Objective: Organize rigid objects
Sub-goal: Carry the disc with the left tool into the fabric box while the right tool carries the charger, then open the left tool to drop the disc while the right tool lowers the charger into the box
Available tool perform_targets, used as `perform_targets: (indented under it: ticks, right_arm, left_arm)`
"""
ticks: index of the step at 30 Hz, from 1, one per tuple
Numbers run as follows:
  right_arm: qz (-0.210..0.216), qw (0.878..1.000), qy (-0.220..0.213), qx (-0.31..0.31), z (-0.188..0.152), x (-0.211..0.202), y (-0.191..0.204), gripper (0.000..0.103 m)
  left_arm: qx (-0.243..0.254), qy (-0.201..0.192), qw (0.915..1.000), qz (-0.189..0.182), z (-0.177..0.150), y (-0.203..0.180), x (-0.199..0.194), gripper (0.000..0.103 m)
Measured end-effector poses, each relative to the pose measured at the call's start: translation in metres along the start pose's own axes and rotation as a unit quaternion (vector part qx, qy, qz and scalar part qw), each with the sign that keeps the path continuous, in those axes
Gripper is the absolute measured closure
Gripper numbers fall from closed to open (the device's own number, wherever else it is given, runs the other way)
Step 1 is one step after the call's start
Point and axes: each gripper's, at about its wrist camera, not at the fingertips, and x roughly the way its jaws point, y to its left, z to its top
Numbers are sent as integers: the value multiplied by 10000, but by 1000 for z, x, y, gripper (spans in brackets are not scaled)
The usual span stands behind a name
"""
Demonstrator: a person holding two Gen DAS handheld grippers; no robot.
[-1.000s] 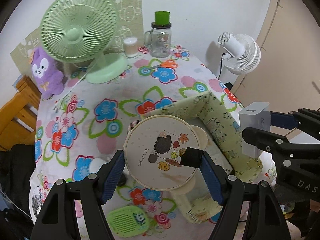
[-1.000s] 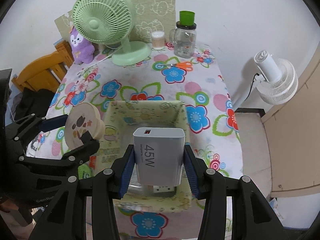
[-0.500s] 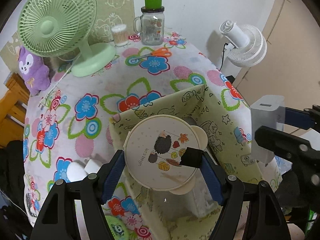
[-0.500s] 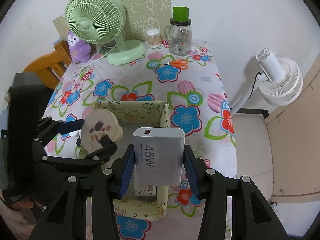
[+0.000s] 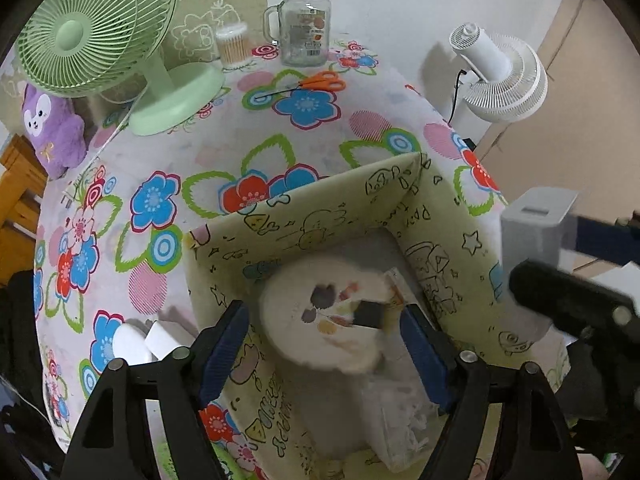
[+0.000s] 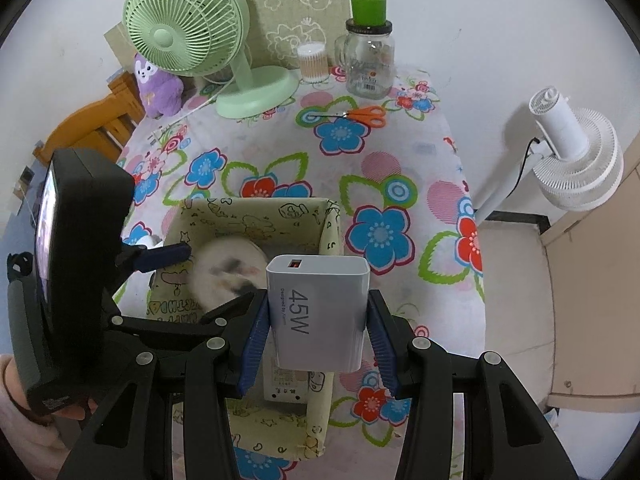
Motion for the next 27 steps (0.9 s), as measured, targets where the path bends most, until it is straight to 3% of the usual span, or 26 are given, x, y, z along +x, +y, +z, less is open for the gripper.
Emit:
perform_targets:
  ticks: [11,18,27]
  right_arm:
    - [82,9999,59,-18,6,6,3,53]
    - [198,9996,18,-192,16,8,19,53]
    - [339,9979,350,-433,17,34,44,53]
  left_arm:
    - [197,-209,9989,382,-3,6,-31,11]
    - [-9,-248,9980,573,-12,25,-44,8]
    - [-309,-39,9973,667,-32,50,-40,7]
